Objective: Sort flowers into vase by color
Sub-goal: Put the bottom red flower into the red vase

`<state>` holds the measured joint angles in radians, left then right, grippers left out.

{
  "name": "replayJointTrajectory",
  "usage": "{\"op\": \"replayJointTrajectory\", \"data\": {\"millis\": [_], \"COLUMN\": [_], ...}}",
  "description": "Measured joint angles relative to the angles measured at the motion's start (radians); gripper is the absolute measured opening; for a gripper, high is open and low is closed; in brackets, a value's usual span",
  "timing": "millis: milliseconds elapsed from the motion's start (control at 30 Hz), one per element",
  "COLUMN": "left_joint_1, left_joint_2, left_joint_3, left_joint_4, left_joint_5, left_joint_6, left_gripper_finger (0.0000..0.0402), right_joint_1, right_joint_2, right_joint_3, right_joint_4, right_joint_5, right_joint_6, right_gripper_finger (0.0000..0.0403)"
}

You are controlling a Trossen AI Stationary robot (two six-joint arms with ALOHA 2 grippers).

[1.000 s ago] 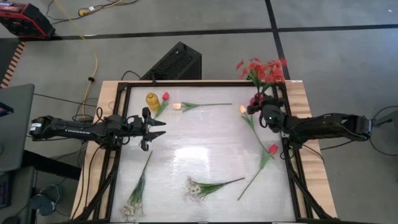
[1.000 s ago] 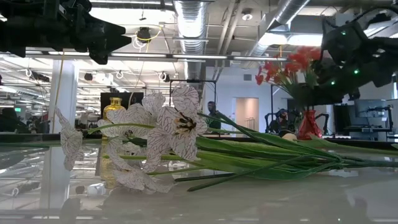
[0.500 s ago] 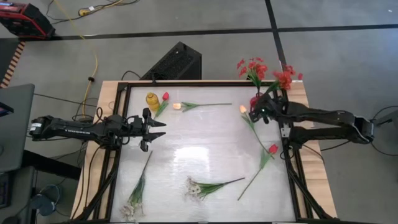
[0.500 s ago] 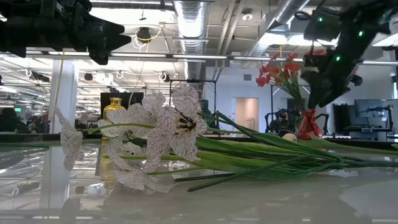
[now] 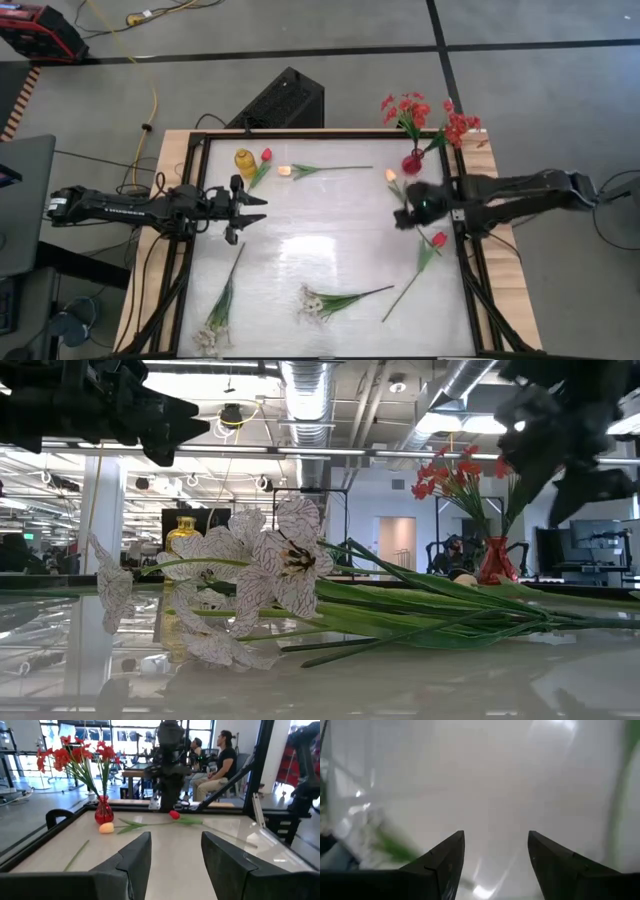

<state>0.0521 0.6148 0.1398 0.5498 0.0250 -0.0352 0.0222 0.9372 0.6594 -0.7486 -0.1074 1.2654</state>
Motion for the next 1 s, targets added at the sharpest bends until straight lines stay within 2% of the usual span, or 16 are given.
{"op": "replayJointTrajectory", "data": {"millis": [200, 400, 633, 767, 1000], "left_joint_1": [0.0, 0.0, 0.0, 0.0, 0.0], "left_joint_2": [0.0, 0.0, 0.0, 0.0, 0.0], "left_joint_3": [0.0, 0.0, 0.0, 0.0, 0.0], "left_joint_4": [-0.011, -0.011, -0.011, -0.011, -0.01], "left_joint_5": [0.003, 0.024, 0.025, 0.025, 0.091], "left_joint_6": [0.036, 0.068, 0.096, 0.101, 0.11], "left_gripper_finger": [0.0162, 0.0162, 0.0162, 0.0162, 0.0162], "right_joint_1": [0.304, 0.46, 0.507, 0.531, 0.596], "right_joint_2": [0.093, 0.265, 0.489, 0.6, 0.721], "right_joint_3": [0.0, 0.03, 0.222, 0.334, 0.419], "right_joint_4": [0.151, 0.266, 0.248, 0.181, 0.121], "right_joint_5": [0.006, 0.011, 0.003, 0.004, 0.007], "right_joint_6": [0.45, 0.726, 0.778, 0.777, 0.878], "right_gripper_finger": [0.0244, 0.0244, 0.0244, 0.0244, 0.0244]}}
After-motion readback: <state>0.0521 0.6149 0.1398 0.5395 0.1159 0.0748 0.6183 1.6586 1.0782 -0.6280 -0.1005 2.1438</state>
